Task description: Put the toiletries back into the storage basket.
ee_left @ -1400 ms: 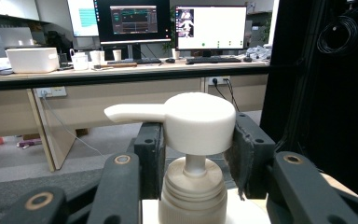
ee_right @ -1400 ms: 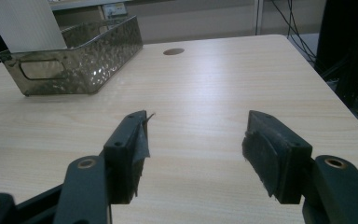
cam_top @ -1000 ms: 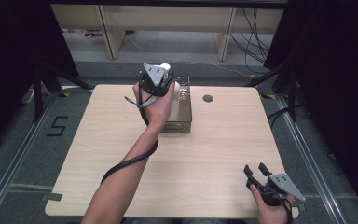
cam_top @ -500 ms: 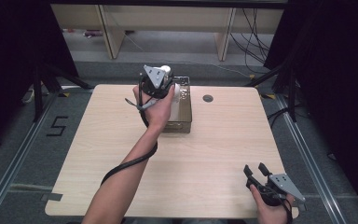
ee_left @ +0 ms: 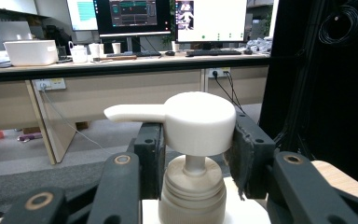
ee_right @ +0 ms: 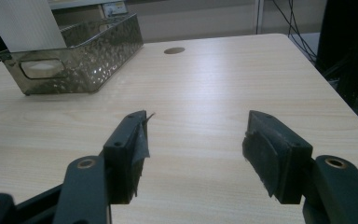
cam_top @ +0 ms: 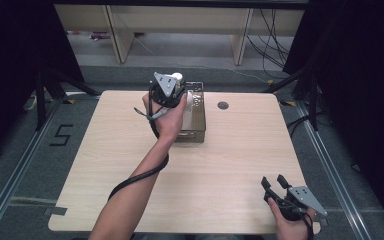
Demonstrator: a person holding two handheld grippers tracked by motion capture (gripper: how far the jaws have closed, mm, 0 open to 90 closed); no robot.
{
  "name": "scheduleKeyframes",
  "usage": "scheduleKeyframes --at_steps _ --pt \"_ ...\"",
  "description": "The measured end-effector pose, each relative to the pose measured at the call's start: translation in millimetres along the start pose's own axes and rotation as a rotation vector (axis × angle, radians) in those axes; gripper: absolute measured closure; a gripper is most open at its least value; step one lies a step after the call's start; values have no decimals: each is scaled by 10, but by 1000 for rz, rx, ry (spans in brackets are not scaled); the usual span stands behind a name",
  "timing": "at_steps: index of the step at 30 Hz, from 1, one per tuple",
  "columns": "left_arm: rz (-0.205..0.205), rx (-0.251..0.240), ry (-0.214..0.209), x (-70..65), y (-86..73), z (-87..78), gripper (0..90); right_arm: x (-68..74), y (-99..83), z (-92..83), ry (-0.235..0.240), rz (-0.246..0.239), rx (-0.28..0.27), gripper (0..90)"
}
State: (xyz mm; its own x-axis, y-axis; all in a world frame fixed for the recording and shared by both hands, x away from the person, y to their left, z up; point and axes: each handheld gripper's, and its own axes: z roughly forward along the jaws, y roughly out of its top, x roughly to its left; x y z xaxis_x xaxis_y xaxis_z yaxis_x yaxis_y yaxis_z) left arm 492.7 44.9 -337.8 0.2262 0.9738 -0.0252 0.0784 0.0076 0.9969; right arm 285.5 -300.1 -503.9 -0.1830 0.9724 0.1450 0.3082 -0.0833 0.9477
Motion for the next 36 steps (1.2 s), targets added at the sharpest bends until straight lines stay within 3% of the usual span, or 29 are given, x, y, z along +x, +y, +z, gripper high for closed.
scheduleKeyframes --at_steps 13,15,17,24,25,34,36 --pt "0 11 -1 6 -62 -4 591 7 -3 5 4 5 1 402" --pt "1 15 -2 6 -70 -5 591 -13 -2 5 6 -23 3 402" --pt "2 13 -2 2 -79 -3 591 4 -6 6 12 -1 7 401" --pt "3 25 -4 2 -123 -8 591 -13 -3 3 4 -24 5 401" --pt "3 25 -4 3 -131 -8 591 1 -6 6 11 -4 6 401" --pt "3 38 -3 6 -196 -7 591 12 -3 -5 3 2 27 400" --pt "7 40 -4 6 -200 -10 590 -4 0 -5 -2 -24 21 401"
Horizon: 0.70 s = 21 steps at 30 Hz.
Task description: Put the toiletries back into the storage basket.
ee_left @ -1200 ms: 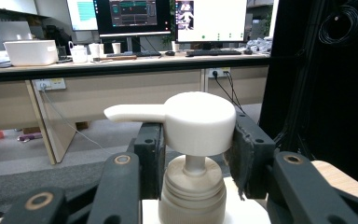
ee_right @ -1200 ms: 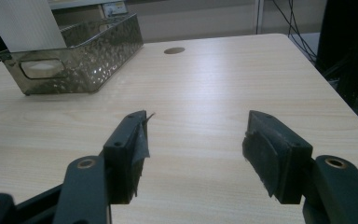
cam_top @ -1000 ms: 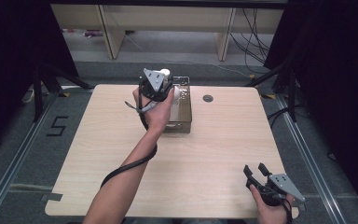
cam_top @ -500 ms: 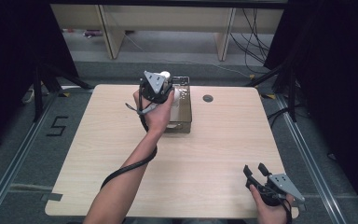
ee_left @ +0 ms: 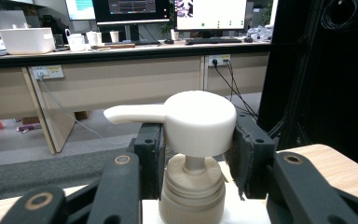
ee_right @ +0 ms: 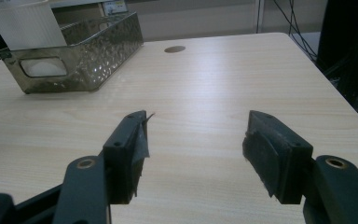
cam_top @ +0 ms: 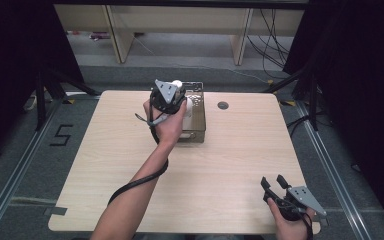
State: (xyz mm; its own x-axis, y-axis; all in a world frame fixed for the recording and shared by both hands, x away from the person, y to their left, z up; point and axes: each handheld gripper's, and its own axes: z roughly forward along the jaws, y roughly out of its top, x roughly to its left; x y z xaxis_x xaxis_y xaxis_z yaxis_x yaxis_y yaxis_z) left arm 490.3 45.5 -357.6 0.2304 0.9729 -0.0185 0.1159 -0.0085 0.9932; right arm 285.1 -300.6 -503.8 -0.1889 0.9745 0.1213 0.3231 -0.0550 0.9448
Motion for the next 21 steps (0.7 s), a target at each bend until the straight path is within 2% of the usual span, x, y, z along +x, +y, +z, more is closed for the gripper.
scheduleKeyframes --at_steps 3,5,10,12,21 --pt "-1 -1 0 -1 -8 -2 590 0 -1 1 0 -1 1 400" --pt "-5 -1 0 -2 -18 0 591 33 -4 -8 2 45 14 400" --pt "-3 7 0 0 -39 -1 590 34 -4 -8 2 45 14 400" --pt "-2 9 -1 -2 -45 0 591 2 0 1 -1 -2 2 400" --pt "-9 19 1 11 -90 5 590 3 -2 2 0 -2 3 400"
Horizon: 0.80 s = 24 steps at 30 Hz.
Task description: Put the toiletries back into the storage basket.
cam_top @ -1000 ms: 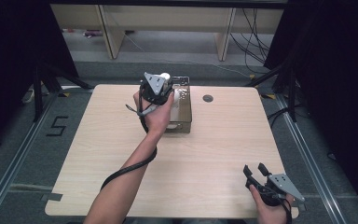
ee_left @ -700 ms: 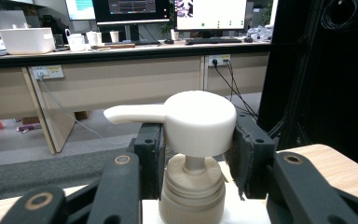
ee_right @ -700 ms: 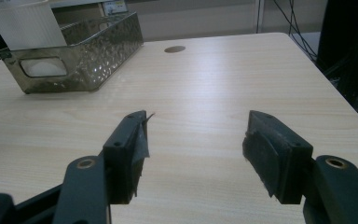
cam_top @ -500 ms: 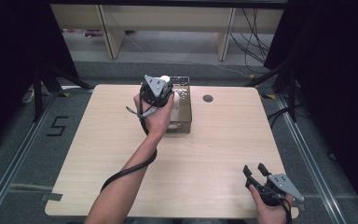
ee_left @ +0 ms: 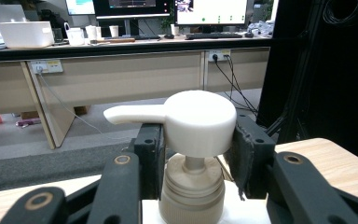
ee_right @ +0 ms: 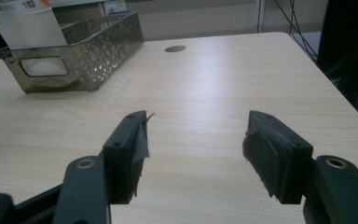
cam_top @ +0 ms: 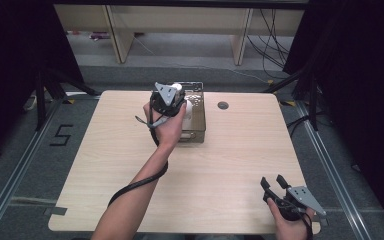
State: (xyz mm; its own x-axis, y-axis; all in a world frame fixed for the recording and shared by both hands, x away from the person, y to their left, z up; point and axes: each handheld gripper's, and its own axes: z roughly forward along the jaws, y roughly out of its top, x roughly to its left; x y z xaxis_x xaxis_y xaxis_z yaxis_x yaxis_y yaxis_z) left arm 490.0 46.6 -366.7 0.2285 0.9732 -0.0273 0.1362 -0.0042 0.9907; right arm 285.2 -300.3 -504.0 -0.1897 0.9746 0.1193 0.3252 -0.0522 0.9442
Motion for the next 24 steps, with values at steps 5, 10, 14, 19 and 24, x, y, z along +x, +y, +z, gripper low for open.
scheduleKeyframes --at_steps 5,10,14,19,24 --pt "-3 0 2 3 -20 7 590 14 -5 6 15 20 0 400" --pt "-3 -3 2 7 -24 4 590 16 -11 21 13 20 -23 400" --pt "-5 -3 3 11 -30 -5 589 17 -15 30 17 19 -29 399" --pt "-7 -9 6 32 -41 -13 588 6 -13 26 12 3 -31 398" --pt "4 -16 8 26 -53 -20 586 15 -18 38 12 5 -31 398"
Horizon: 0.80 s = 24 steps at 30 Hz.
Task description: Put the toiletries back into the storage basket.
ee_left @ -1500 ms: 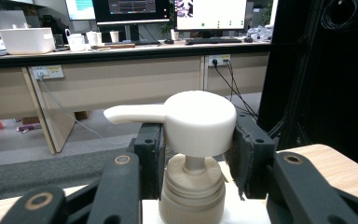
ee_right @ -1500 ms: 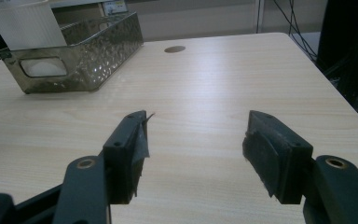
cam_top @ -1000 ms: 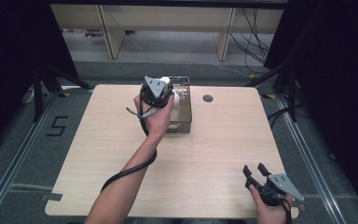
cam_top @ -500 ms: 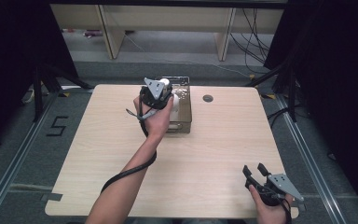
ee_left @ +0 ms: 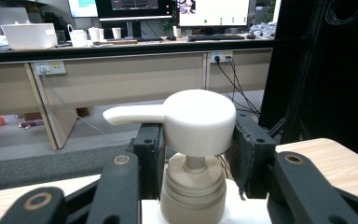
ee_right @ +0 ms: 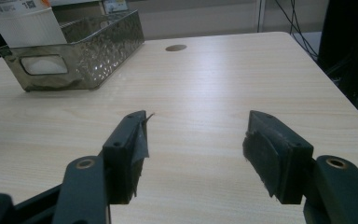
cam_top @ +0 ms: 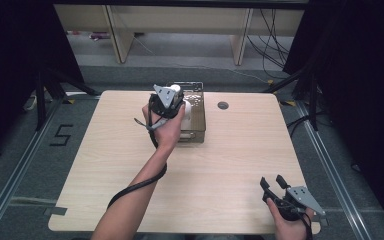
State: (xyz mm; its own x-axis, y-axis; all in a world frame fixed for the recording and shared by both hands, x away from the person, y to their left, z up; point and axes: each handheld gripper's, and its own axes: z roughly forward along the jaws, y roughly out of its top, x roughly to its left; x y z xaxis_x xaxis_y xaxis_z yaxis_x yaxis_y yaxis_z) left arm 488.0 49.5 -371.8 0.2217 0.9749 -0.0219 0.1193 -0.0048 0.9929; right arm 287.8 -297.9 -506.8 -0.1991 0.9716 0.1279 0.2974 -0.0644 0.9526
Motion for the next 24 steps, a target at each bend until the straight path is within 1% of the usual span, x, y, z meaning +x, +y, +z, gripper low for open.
scheduleKeyframes --at_steps 2,3,5,8,10,19,21,24 --pt "4 -1 -1 3 -5 -6 584 0 -1 1 0 0 0 398" --pt "7 -4 -1 3 -8 -6 584 8 3 -7 5 13 6 398" --pt "13 -7 -3 6 -11 -9 583 9 6 -17 2 13 24 397" --pt "25 -6 -5 9 -11 -10 578 12 8 -21 -2 12 32 397" --pt "32 -10 -3 9 -7 -12 557 14 9 -22 -4 13 34 397" --pt "35 1 -19 16 -16 -10 468 21 6 -19 -1 16 36 396" --pt "36 -3 -20 19 -14 -16 455 18 5 -18 -1 11 36 395" --pt "29 6 -34 35 -14 -28 440 18 5 -19 -1 13 37 395"
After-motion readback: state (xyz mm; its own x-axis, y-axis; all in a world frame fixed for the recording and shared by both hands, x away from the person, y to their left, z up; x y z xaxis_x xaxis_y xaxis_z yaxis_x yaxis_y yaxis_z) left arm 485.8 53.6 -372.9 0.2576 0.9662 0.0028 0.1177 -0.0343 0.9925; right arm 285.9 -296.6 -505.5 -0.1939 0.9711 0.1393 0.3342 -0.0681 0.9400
